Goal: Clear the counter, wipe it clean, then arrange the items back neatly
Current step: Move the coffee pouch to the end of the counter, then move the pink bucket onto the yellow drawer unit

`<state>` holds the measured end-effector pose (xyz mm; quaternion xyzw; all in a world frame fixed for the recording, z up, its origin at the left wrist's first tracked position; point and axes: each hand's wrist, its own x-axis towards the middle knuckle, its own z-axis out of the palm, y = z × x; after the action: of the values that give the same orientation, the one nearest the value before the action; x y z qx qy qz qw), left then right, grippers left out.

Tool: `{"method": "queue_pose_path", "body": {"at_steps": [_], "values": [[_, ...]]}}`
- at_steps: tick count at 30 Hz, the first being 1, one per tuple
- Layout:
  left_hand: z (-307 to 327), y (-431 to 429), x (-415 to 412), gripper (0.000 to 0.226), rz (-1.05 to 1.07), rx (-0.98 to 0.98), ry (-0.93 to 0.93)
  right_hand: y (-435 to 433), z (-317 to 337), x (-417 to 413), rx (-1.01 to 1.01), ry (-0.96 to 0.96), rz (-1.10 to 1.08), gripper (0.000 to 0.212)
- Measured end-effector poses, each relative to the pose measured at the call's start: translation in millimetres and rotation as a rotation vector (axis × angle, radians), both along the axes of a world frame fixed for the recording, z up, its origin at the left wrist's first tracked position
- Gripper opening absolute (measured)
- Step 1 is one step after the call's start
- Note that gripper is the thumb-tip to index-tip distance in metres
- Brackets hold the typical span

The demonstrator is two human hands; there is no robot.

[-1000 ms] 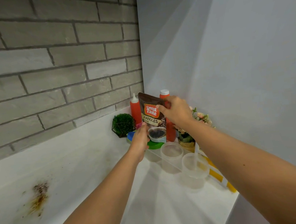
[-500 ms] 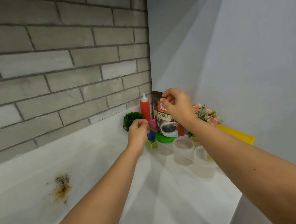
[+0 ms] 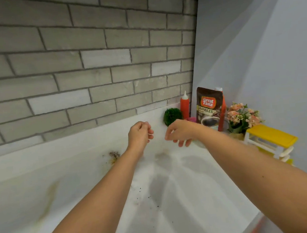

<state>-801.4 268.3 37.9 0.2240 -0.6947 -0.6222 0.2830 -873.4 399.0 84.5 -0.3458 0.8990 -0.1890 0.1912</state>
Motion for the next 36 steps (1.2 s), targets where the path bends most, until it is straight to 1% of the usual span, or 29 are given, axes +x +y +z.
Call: {"method": "queue_pose_path", "body": {"at_steps": [1, 3, 10, 14, 21, 26, 30, 32, 34, 36], "values": [[-1.7, -4.9, 16.3, 0.028, 0.014, -0.015, -0.024, -4.9, -3.1, 13.6, 0.054, -0.030, 0.017, 0.029], [-8.0, -13.6, 49.9, 0.028, 0.045, -0.026, -0.072, -15.2, -11.7, 39.3, 0.087, -0.064, 0.044, 0.031], [-33.7, -39.9, 169.6, 0.010, 0.156, -0.002, -0.266, -53.7, -32.6, 130.3, 0.078, -0.114, 0.187, 0.030], [-32.3, -63.9, 234.5, 0.012, 0.172, -0.009, -0.368, -89.3, -31.2, 183.0, 0.101, -0.124, 0.291, 0.030], [-31.9, -116.9, 332.7, 0.010, 0.308, -0.036, -0.406, -152.5, -28.6, 264.1, 0.096, -0.104, 0.417, 0.029], [-33.8, -172.0, 400.9, 0.007, 0.389, -0.054, -0.426, -212.4, -25.1, 326.1, 0.082, -0.085, 0.462, 0.028], [-37.9, -227.8, 463.7, 0.016, 0.465, -0.079, -0.452, -267.5, -28.4, 379.0, 0.069, -0.105, 0.490, 0.028], [-40.1, -256.4, 496.2, 0.013, 0.540, -0.112, -0.475, -295.1, -31.1, 406.7, 0.075, -0.116, 0.511, 0.029], [-42.6, -283.6, 529.6, 0.006, 0.633, -0.201, -0.538, -321.6, -34.6, 434.7, 0.070, -0.131, 0.532, 0.029], [-46.3, -308.7, 562.5, 0.016, 0.728, -0.330, -0.646, -345.5, -39.3, 460.8, 0.062, -0.147, 0.551, 0.028]]}}
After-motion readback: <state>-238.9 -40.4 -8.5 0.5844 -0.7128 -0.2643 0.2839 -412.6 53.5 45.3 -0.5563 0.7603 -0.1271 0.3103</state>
